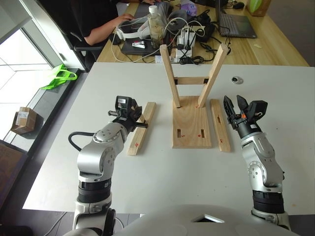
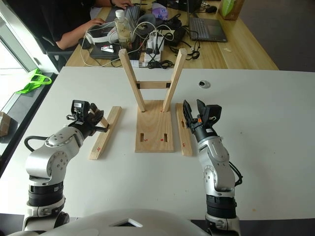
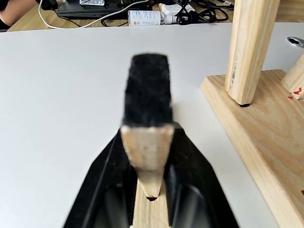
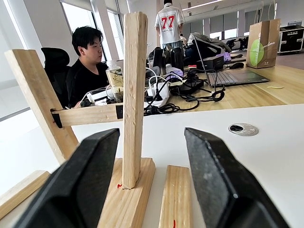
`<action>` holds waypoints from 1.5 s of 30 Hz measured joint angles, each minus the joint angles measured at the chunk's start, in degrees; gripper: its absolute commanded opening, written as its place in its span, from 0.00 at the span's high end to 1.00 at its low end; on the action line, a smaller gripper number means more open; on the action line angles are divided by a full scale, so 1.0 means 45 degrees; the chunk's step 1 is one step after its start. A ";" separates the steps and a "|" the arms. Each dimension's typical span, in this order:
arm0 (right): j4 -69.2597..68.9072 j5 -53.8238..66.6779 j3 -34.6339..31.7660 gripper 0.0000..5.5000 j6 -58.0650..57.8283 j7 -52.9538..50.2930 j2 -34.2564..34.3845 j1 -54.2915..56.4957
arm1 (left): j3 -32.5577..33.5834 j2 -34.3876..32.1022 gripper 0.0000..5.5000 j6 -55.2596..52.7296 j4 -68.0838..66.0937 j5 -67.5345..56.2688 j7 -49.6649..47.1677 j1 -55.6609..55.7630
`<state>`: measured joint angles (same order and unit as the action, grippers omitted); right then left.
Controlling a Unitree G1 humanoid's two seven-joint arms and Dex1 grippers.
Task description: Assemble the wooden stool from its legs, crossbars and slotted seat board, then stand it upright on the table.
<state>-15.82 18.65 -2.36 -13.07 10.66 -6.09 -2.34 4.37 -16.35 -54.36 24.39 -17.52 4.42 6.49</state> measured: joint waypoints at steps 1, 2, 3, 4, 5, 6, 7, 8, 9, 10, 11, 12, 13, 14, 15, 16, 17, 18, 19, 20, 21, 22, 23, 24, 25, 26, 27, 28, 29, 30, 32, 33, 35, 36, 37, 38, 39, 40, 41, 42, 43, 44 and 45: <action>0.0000 0.0000 -0.0002 0.54 0.0000 0.0000 0.0000 0.0007 | 0.0039 0.0008 0.77 -0.0003 0.0168 0.0017 -0.0031 0.0015; 0.0000 0.0000 -0.0003 0.54 0.0000 0.0000 -0.0001 0.0009 | 0.0046 0.0007 0.77 -0.0007 0.0336 0.0038 -0.0059 0.0055; 0.0000 0.0000 -0.0003 0.54 0.0000 0.0000 -0.0002 0.0009 | 0.0130 0.0008 0.77 -0.0033 0.0475 0.0036 -0.0077 0.0164; 0.0000 0.0000 -0.0005 0.54 0.0000 0.0000 -0.0006 0.0010 | 0.0270 0.0002 0.77 -0.0056 0.0609 0.0037 -0.0106 0.0269; 0.0000 0.0000 -0.0007 0.54 0.0000 0.0000 -0.0012 0.0012 | 0.0430 -0.0019 0.77 -0.0129 0.0779 0.0038 -0.0162 0.0428; 0.0000 0.0000 -0.0007 0.54 0.0000 0.0001 -0.0014 0.0016 | 0.0620 -0.0056 0.77 -0.0219 0.0955 0.0030 -0.0183 0.0601; 0.0000 -0.0001 -0.0011 0.54 0.0000 0.0000 -0.0020 0.0019 | 0.0823 -0.0217 0.77 -0.0374 0.1228 0.0024 -0.0186 0.0831; 0.0000 0.0000 -0.0012 0.54 0.0000 -0.0001 -0.0030 0.0022 | 0.1066 -0.0431 0.77 -0.0589 0.1632 0.0013 -0.0186 0.1150; 0.0000 0.0001 -0.0014 0.54 0.0000 0.0002 -0.0039 0.0043 | 0.1266 -0.0703 0.77 -0.0754 0.2036 0.0022 -0.0204 0.1542; 0.0000 0.0002 -0.0019 0.54 0.0000 0.0002 -0.0056 0.0067 | 0.1417 -0.0874 0.77 -0.0832 0.2261 0.0020 -0.0225 0.1879; 0.0001 0.0003 -0.0031 0.54 0.0001 0.0004 -0.0099 0.0125 | 0.1752 -0.1004 0.77 -0.0962 0.2552 -0.0006 -0.0289 0.2596; 0.0002 0.0004 -0.0039 0.54 0.0002 0.0005 -0.0119 0.0174 | 0.2197 -0.1130 0.77 -0.1026 0.2738 -0.0115 -0.0357 0.3767; 0.0023 0.0004 -0.0053 0.54 0.0004 0.0005 -0.0127 0.0198 | 0.2375 -0.1130 0.77 -0.0982 0.2791 -0.0251 -0.0398 0.4317; 0.0061 0.0005 -0.0044 0.54 0.0007 0.0015 -0.0125 0.0278 | 0.2533 -0.1080 0.77 -0.0858 0.2747 -0.0380 -0.0419 0.5068; 0.0105 0.0005 -0.0030 0.54 0.0010 0.0023 -0.0121 0.0323 | 0.2564 -0.1016 0.77 -0.0715 0.2657 -0.0492 -0.0427 0.5742; 0.0144 0.0005 -0.0022 0.54 0.0011 0.0037 -0.0120 0.0352 | 0.2547 -0.0900 0.77 -0.0636 0.2586 -0.0534 -0.0420 0.6071; 0.0179 0.0005 -0.0020 0.54 0.0011 0.0069 -0.0120 0.0393 | 0.2503 -0.0747 0.77 -0.0635 0.2501 -0.0589 -0.0422 0.6178; 0.0211 0.0006 -0.0019 0.54 0.0011 0.0113 -0.0121 0.0442 | 0.2403 -0.0621 0.77 -0.0642 0.2463 -0.0670 -0.0413 0.6164; 0.0218 0.0009 -0.0017 0.54 0.0011 0.0213 -0.0124 0.0517 | 0.2184 -0.0486 0.77 -0.0634 0.2439 -0.0680 -0.0411 0.6086; 0.0219 0.0010 -0.0018 0.54 0.0012 0.0247 -0.0126 0.0548 | 0.1959 -0.0342 0.77 -0.0614 0.2396 -0.0694 -0.0399 0.5893; 0.0221 0.0010 -0.0021 0.54 0.0010 0.0252 -0.0133 0.0548 | 0.1795 -0.0324 0.77 -0.0487 0.2279 -0.0572 -0.0412 0.5680; 0.0222 0.0009 -0.0025 0.54 0.0008 0.0262 -0.0138 0.0548 | 0.1594 -0.0258 0.77 -0.0268 0.1934 -0.0308 -0.0469 0.5032; 0.0222 0.0010 -0.0028 0.54 0.0007 0.0264 -0.0139 0.0548 | 0.1455 -0.0208 0.77 -0.0152 0.1676 -0.0169 -0.0513 0.4581; 0.0222 0.0009 -0.0030 0.54 0.0003 0.0268 -0.0143 0.0551 | 0.1092 -0.0117 0.77 0.0083 0.1103 0.0079 -0.0538 0.3754; 0.0224 0.0009 -0.0032 0.54 0.0000 0.0268 -0.0145 0.0552 | 0.0650 -0.0055 0.77 0.0414 0.0402 0.0317 -0.0457 0.3027; 0.0227 0.0009 -0.0031 0.54 -0.0001 0.0270 -0.0146 0.0552 | 0.0019 0.0065 0.77 0.0793 -0.0707 0.0669 -0.0340 0.1991; 0.0236 0.0008 -0.0037 0.54 -0.0007 0.0267 -0.0147 0.0545 | -0.0418 0.0290 0.77 0.1350 -0.1559 0.0929 -0.0269 0.1110; 0.0266 0.0007 -0.0018 0.54 -0.0016 0.0269 -0.0148 0.0558 | -0.0639 0.0295 0.77 0.1797 -0.1821 0.1073 -0.0217 0.1096; 0.0266 0.0007 0.0001 0.54 -0.0018 0.0271 -0.0124 0.0569 | -0.0785 0.0316 0.77 0.2217 -0.2108 0.1299 -0.0187 0.1147; 0.0270 0.0006 -0.0002 0.54 -0.0019 0.0266 -0.0128 0.0569 | -0.0811 0.0334 0.77 0.2420 -0.2306 0.1406 -0.0186 0.1224; 0.0276 0.0006 -0.0001 0.54 -0.0020 0.0264 -0.0126 0.0572 | -0.0613 0.0311 0.77 0.2576 -0.2642 0.1566 -0.0260 0.1493; 0.0276 0.0006 -0.0007 0.54 -0.0022 0.0262 -0.0127 0.0572 | -0.0363 0.0216 0.77 0.2602 -0.2660 0.1611 -0.0287 0.1645; 0.0276 0.0007 -0.0017 0.54 -0.0033 0.0260 -0.0130 0.0574 | 0.0168 0.0135 0.77 0.2612 -0.2305 0.1533 -0.0291 0.1956; 0.0273 0.0007 -0.0017 0.54 -0.0039 0.0262 -0.0132 0.0575 | 0.0498 0.0127 0.77 0.2527 -0.1646 0.1380 -0.0279 0.2230; 0.0267 0.0008 -0.0016 0.54 -0.0044 0.0265 -0.0134 0.0574 | 0.0654 0.0121 0.77 0.2336 -0.1170 0.1201 -0.0249 0.2446; 0.0261 0.0009 -0.0024 0.54 -0.0059 0.0264 -0.0137 0.0574 | 0.0774 0.0126 0.77 0.2041 -0.0343 0.0895 -0.0149 0.2770; 0.0255 0.0010 -0.0028 0.54 -0.0078 0.0264 -0.0140 0.0574 | 0.0866 0.0126 0.77 0.1678 0.0372 0.0604 -0.0067 0.3068; 0.0246 0.0010 -0.0031 0.54 -0.0092 0.0265 -0.0143 0.0572 | 0.0956 0.0121 0.77 0.1363 0.0944 0.0367 -0.0011 0.3429; 0.0238 0.0011 -0.0036 0.54 -0.0107 0.0264 -0.0146 0.0573 | 0.1126 0.0057 0.77 0.0993 0.1389 0.0206 0.0004 0.3688; 0.0235 0.0011 -0.0041 0.54 -0.0120 0.0265 -0.0151 0.0573 | 0.1336 -0.0152 0.77 0.0726 0.1666 0.0123 0.0005 0.3875; 0.0233 0.0011 -0.0047 0.54 -0.0128 0.0265 -0.0159 0.0574 | 0.1561 -0.0392 0.77 0.0583 0.1859 0.0117 0.0002 0.4011; 0.0233 0.0011 -0.0045 0.54 -0.0134 0.0266 -0.0158 0.0574 | 0.1874 -0.0703 0.77 0.0448 0.1970 0.0135 -0.0014 0.4129; 0.0233 0.0011 -0.0047 0.54 -0.0137 0.0266 -0.0160 0.0575 | 0.2118 -0.0995 0.77 0.0443 0.1965 0.0258 -0.0031 0.4178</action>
<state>-14.77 18.70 -2.57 -13.68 11.85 -6.80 0.25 13.90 -20.83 -52.37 33.23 -16.35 4.29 25.29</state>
